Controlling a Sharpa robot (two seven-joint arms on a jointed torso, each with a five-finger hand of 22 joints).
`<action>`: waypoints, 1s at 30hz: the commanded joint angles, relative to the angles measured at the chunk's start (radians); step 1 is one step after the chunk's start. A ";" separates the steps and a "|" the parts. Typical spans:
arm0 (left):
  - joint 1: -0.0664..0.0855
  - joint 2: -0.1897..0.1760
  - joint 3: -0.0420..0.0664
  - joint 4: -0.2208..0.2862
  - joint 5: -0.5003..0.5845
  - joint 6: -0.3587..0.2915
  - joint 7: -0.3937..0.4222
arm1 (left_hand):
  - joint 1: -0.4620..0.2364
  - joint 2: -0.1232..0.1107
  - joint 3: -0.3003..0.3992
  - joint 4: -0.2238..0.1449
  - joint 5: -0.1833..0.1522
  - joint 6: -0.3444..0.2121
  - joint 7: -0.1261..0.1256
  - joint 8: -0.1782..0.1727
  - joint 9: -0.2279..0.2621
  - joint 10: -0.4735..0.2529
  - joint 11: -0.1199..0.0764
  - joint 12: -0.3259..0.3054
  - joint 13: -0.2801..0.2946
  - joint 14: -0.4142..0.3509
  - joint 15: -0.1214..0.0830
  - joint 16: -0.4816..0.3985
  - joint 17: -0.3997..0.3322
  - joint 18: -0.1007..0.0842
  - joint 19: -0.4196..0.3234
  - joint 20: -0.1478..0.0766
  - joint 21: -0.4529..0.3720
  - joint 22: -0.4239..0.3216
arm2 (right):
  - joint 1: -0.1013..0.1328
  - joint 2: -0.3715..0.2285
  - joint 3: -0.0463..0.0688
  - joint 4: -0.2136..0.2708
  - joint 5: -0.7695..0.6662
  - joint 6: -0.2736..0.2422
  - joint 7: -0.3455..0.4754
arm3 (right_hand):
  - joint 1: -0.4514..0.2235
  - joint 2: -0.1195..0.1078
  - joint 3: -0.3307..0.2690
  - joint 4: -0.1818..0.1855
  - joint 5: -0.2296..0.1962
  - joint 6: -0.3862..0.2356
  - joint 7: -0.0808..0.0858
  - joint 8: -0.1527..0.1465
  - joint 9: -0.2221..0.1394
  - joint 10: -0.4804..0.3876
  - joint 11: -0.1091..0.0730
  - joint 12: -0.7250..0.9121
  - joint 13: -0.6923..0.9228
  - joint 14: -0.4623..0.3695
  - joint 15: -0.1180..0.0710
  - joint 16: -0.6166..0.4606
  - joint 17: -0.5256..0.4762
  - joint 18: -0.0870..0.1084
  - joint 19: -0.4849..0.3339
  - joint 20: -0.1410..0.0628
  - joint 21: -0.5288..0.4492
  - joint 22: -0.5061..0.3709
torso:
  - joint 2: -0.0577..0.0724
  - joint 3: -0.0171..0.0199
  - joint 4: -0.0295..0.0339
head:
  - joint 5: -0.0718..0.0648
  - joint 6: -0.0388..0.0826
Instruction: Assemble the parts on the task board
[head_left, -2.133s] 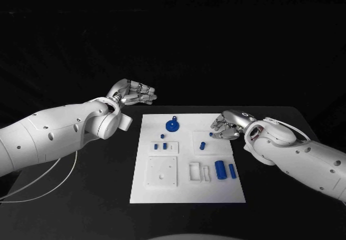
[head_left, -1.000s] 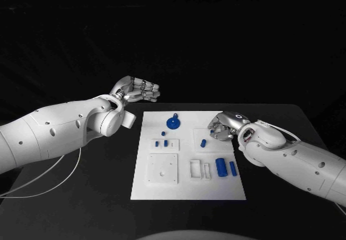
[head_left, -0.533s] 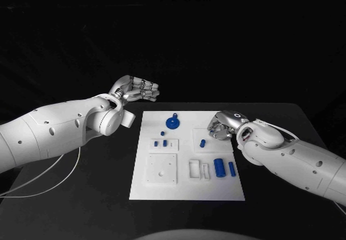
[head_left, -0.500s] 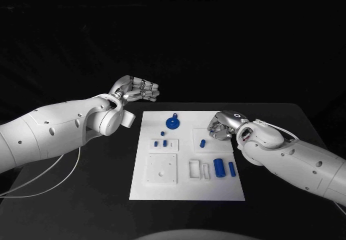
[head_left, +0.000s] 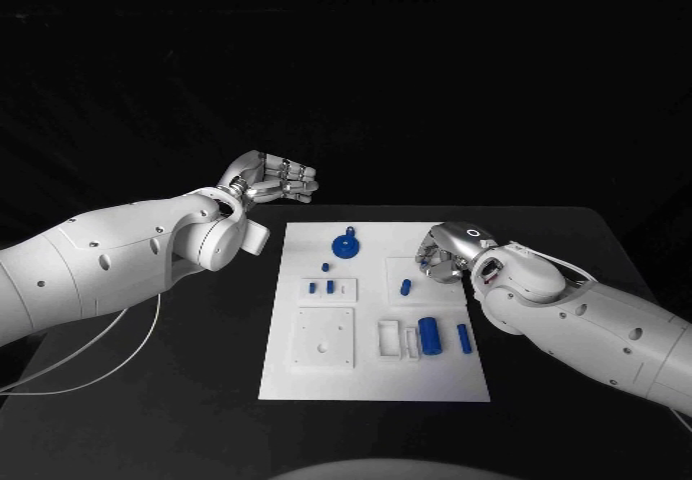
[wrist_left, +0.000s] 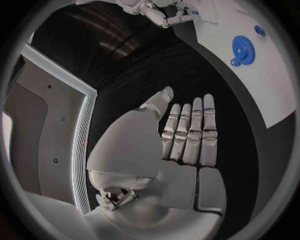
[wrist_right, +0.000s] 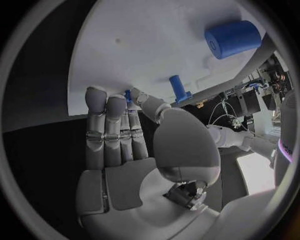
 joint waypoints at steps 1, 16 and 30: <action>0.002 0.002 0.001 -0.004 0.007 0.013 0.005 | -0.005 -0.002 -0.006 -0.002 -0.006 -0.008 0.002 0.002 0.001 -0.006 0.001 0.003 -0.001 0.000 -0.003 -0.003 -0.001 0.011 -0.006 0.002 0.005 0.001 | -0.001 -0.007 0.000 0.005 -0.030 -0.022 -0.022 | 0.017 0.006 -0.005 0.001 -0.002 0.008 -0.001 0.002 0.001 0.049 -0.017 0.004 0.028 0.003 -0.004 -0.009 0.003 0.019 0.040 -0.007 0.003 0.003 | -0.001 -0.0006 0.0001 | 0.001 0.001; 0.002 0.014 0.001 -0.041 0.013 0.013 0.005 | -0.005 -0.002 -0.006 -0.002 -0.006 -0.008 0.002 0.002 0.001 -0.006 0.001 0.003 -0.001 0.000 -0.003 -0.003 -0.001 0.011 -0.006 0.002 0.005 0.001 | 0.007 -0.036 0.061 0.078 0.037 -0.053 0.010 | 0.032 0.010 -0.028 0.016 -0.002 0.009 -0.002 0.002 0.006 0.053 -0.019 0.004 0.021 0.009 -0.005 -0.018 0.011 0.016 0.041 -0.008 0.008 0.010 | -0.004 -0.0002 -0.0011 | 0.005 0.005; 0.002 0.027 0.001 -0.050 0.016 0.008 0.007 | -0.002 0.003 -0.007 -0.005 -0.007 -0.008 0.003 0.002 0.001 -0.006 0.001 0.003 -0.001 0.001 -0.004 -0.003 -0.001 0.012 -0.008 0.001 0.007 0.011 | 0.006 -0.034 0.082 0.199 0.103 -0.033 0.045 | 0.035 0.011 -0.029 0.018 -0.002 0.007 -0.001 0.001 0.006 0.051 -0.018 0.004 0.017 0.009 -0.005 -0.023 0.014 0.016 0.040 -0.008 0.004 0.011 | -0.001 -0.0022 -0.0003 | 0.029 0.008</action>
